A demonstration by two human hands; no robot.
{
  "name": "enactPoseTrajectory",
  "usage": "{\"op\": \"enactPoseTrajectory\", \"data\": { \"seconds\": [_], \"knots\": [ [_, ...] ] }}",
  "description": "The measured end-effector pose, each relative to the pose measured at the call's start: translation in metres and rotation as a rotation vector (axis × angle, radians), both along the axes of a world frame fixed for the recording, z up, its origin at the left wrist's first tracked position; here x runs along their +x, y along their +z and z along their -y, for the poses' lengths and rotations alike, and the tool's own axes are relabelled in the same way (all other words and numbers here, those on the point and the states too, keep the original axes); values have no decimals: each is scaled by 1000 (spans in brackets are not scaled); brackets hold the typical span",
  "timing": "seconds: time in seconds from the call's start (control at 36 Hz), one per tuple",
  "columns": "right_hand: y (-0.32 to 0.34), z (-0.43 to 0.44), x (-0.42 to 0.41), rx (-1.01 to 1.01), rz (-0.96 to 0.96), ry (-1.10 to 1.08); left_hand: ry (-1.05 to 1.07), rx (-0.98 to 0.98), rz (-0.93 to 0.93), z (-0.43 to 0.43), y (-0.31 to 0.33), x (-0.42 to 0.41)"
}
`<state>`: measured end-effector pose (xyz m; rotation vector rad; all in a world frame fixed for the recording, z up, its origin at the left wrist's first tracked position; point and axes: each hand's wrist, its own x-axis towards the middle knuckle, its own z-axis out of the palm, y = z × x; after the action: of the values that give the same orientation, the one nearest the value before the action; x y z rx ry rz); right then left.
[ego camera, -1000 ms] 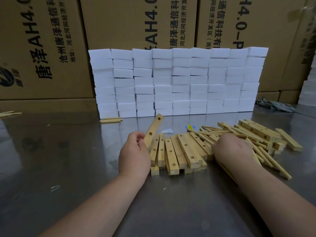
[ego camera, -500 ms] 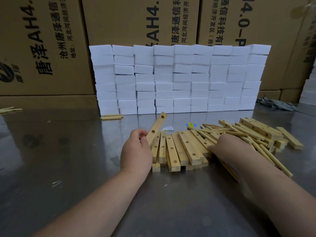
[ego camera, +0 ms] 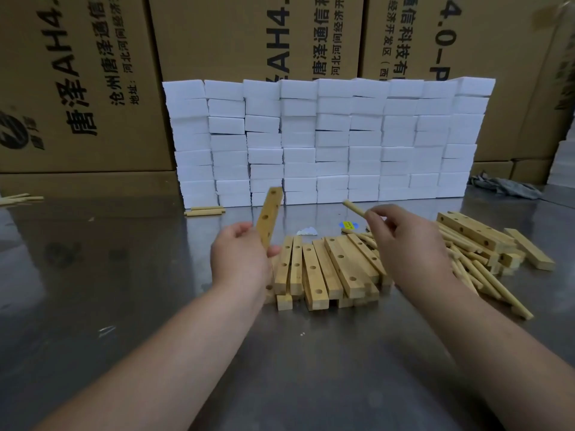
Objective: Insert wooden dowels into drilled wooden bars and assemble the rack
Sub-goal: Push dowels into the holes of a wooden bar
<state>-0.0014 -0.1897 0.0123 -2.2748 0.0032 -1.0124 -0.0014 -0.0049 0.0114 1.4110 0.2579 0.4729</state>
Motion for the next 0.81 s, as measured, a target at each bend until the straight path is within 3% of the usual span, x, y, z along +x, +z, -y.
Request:
{"op": "enactPoseTrajectory", "data": {
  "seconds": [0.14, 0.39, 0.58, 0.81],
  "knots": [
    [-2, -24, -20, 96, 12, 224, -90, -55, 49, -10, 17, -6],
    [-16, -46, -33, 5, -28, 452, -371, -543, -93, -11, -9, -9],
    [-20, -48, -32, -28, -9, 476, -540, -496, -146, -12, -17, -16],
    [-17, -47, -38, 49, -37, 559, -454, -605, -123, -15, -20, -13]
  ]
}}
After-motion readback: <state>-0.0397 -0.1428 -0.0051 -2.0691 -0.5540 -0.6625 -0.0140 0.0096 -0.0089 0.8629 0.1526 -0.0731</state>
